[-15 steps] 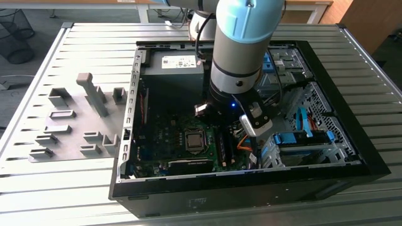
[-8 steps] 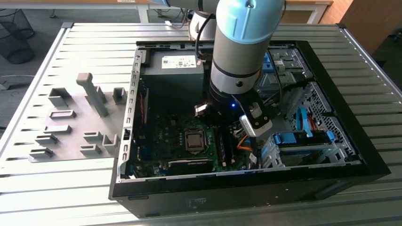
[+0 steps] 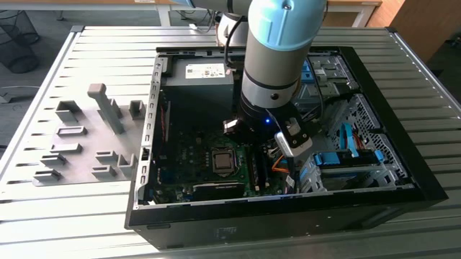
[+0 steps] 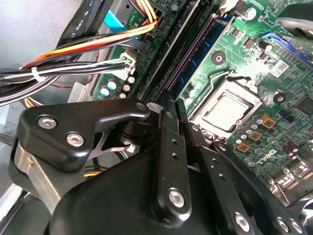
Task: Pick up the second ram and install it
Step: 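Insert the second ram into the second slot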
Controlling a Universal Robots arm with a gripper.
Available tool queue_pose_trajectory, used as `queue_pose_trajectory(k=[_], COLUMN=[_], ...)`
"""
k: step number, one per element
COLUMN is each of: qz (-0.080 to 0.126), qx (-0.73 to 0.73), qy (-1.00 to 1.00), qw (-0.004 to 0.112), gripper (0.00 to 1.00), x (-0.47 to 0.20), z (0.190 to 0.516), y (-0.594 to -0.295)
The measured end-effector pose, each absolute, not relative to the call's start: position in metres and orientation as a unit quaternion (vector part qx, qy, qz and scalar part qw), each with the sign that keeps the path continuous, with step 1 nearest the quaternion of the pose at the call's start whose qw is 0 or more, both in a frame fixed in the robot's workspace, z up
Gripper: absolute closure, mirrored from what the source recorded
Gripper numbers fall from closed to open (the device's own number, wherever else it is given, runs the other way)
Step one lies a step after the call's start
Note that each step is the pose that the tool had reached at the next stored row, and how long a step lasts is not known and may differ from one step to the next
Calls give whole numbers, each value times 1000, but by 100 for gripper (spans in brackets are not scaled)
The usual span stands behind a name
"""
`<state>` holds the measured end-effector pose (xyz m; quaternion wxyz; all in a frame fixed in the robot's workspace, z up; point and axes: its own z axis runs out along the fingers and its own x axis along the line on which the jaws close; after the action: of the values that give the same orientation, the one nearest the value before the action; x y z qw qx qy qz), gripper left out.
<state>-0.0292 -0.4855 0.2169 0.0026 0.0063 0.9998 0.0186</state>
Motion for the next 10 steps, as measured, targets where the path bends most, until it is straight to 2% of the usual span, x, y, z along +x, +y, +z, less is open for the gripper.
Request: queue_pose_trajectory(k=[10], qz=[19], qx=[10], qy=[1000], qw=[3], gripper=[86], x=[-29], z=[217], y=[-486])
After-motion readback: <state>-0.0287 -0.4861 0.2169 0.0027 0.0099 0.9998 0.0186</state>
